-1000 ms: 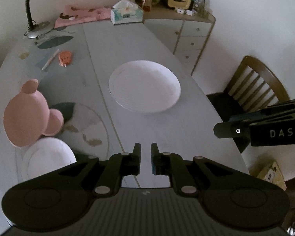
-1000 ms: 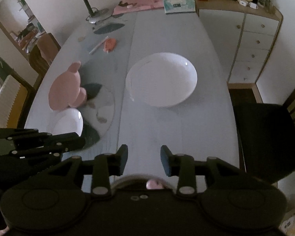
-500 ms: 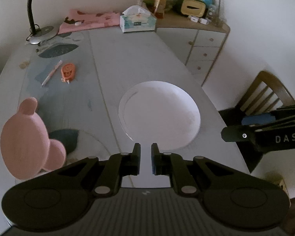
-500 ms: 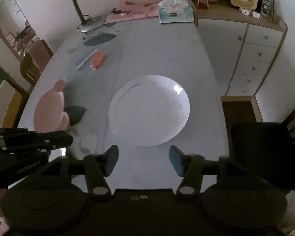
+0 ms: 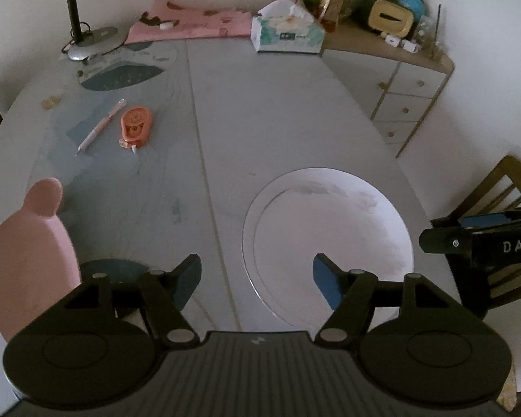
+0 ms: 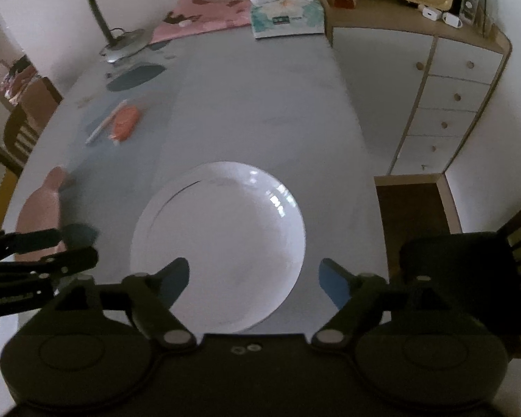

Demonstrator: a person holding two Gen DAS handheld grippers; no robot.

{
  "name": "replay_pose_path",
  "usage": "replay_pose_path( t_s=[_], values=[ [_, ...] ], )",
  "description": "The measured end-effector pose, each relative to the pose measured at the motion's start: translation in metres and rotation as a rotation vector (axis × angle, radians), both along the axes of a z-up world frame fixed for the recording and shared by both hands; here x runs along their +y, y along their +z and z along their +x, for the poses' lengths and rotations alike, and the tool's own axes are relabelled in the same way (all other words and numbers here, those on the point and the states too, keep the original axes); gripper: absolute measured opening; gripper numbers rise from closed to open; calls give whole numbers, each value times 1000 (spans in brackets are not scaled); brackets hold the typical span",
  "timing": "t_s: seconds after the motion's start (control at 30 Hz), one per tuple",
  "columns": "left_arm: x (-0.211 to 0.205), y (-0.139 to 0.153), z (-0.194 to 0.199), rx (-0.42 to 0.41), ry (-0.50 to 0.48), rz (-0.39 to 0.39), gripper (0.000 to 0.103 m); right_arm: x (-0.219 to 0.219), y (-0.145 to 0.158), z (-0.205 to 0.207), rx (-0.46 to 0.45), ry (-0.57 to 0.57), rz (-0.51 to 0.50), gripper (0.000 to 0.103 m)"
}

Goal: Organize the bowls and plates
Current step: 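Move both grippers to the rim of the large white plate, then close both grippers on the large white plate rim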

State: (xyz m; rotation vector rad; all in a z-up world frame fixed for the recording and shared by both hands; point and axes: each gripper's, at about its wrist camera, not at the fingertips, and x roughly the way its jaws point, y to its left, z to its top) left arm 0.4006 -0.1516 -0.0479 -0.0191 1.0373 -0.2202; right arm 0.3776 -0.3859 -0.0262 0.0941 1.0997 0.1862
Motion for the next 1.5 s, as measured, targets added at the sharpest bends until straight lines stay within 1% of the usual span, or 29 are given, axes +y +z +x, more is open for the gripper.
replay_pose_path(
  t_s=[0.2, 0.3, 0.47, 0.53, 0.57, 0.63, 0.67, 0.77, 0.83, 0.87, 0.93, 0.97, 1.0, 1.1, 1.17, 1.23, 1.3, 1.5],
  values=[
    [-6, -21, 24, 36, 3, -25, 70, -12, -32, 29, 46, -47, 15, 84],
    [-9, -36, 34, 68, 7, -32, 70, -13, -47, 38, 80, -42, 22, 78],
    [-11, -60, 41, 113, 9, -7, 69, -16, -66, 43, 119, -31, 34, 71],
    [-9, -66, 42, 122, 17, -1, 69, -17, -71, 44, 135, -31, 36, 64],
    [-8, -69, 42, 125, 19, 1, 69, -19, -74, 44, 144, -31, 40, 63],
    [-6, -73, 44, 142, 22, -10, 60, -20, -77, 44, 155, -32, 41, 58],
    [-6, -74, 45, 149, 23, -15, 59, -20, -78, 44, 158, -28, 41, 56],
    [-7, -77, 47, 159, 19, -24, 51, -21, -81, 45, 168, -23, 49, 49],
    [-8, -79, 48, 167, 15, -22, 42, -23, -81, 44, 172, -20, 56, 42],
    [-9, -80, 49, 170, 14, -21, 41, -23, -81, 45, 173, -18, 58, 41],
    [-9, -81, 51, 175, 17, -28, 38, -23, -82, 46, 175, -14, 61, 34],
    [-9, -81, 52, 178, 21, -30, 37, -24, -82, 46, 175, -13, 64, 33],
    [-9, -82, 53, 182, 23, -32, 34, -24, -82, 46, 176, -12, 67, 30],
    [-8, -84, 55, 195, 35, -41, 32, -21, -84, 48, 176, -11, 62, 26],
    [-9, -85, 55, 202, 37, -47, 29, -23, -85, 47, 176, -13, 63, 23],
    [-9, -86, 55, 208, 41, -50, 23, -24, -85, 47, 178, -17, 66, 19],
    [-9, -87, 55, 207, 47, -44, 20, -26, -86, 47, 177, -21, 68, 18],
    [-8, -86, 52, 195, 65, -51, 16, -28, -86, 44, 173, -40, 78, 16]
  ],
)
